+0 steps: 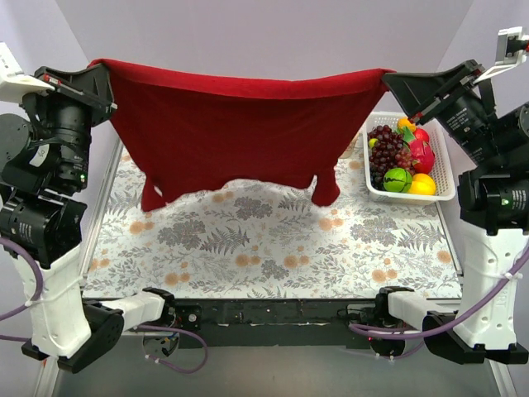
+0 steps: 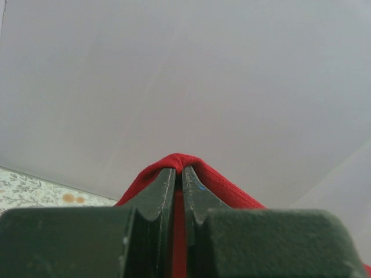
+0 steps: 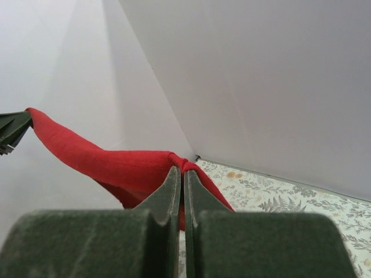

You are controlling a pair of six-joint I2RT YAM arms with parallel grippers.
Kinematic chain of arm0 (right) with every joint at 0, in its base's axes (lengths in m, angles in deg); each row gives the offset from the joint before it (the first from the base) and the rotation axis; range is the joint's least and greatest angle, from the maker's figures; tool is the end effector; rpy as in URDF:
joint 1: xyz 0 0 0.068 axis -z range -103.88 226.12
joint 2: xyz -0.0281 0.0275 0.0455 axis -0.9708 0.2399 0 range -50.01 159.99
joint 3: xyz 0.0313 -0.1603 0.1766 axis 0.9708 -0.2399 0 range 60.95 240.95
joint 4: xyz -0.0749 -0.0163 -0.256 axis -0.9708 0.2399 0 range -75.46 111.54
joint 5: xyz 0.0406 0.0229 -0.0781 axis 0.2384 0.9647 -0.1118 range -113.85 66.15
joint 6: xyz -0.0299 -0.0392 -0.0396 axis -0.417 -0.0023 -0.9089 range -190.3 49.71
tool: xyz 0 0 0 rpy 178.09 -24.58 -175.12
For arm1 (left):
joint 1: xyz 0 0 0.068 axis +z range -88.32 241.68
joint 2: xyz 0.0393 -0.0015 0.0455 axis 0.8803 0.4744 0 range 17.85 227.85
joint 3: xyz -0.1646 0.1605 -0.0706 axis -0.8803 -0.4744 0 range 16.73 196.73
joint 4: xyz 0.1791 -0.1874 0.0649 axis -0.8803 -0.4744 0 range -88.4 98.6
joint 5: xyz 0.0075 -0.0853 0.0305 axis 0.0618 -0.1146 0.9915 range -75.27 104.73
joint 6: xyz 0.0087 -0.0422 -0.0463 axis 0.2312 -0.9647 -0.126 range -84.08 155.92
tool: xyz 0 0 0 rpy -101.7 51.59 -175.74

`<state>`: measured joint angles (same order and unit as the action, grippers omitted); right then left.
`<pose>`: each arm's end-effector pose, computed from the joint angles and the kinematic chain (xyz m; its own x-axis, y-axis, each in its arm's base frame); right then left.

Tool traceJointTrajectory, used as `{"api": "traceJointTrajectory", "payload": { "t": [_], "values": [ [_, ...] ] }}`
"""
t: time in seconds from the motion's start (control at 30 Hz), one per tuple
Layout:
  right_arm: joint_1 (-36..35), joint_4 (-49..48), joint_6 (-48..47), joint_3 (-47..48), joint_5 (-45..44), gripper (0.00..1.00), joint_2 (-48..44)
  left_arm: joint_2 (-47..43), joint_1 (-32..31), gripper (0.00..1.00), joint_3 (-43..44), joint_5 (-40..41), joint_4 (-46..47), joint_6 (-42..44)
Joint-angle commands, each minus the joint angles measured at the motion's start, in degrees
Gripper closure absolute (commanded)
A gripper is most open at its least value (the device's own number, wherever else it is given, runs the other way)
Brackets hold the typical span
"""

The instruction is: Pin the brooch onto the clothing

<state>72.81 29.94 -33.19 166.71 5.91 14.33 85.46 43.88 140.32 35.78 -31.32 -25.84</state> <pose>0.1715 0.0340 0.5834 0.0504 0.5275 -0.8480 -0.6594 0.6553 0.3685 0.1364 -0.0255 0.6013 0.1629 -0.9157 -0.3672 0.2114 0.3960 -0.8936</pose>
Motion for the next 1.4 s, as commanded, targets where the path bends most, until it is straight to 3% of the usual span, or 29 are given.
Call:
{"api": "traceJointTrajectory", "payload": {
  "t": [0.0,0.37,0.73,0.9,1.13,1.37],
  "values": [
    [-0.1,0.7,-0.5,2.1,-1.5,0.99,-1.6,0.1,0.0,1.0,1.0,-2.1,-3.0,-1.9],
    [-0.2,-1.7,-1.4,-3.0,-1.7,0.99,-0.4,1.7,0.1,1.0,-5.1,0.6,-1.1,-0.3],
    [-0.2,-8.2,-1.2,-2.7,-1.4,0.99,11.5,11.1,0.8,1.0,-8.9,5.5,6.0,3.4],
    [-1.4,-10.6,0.1,4.5,-1.1,0.99,21.1,18.7,4.4,1.0,-3.0,3.6,8.6,3.7],
    [-3.8,-10.5,2.5,25.9,-2.0,0.99,33.5,31.1,6.5,1.0,18.3,3.6,12.6,6.5],
    [-3.8,-19.7,2.7,25.1,-8.9,0.99,31.8,27.8,6.7,1.0,16.0,5.6,23.3,11.2]
  ]
}}
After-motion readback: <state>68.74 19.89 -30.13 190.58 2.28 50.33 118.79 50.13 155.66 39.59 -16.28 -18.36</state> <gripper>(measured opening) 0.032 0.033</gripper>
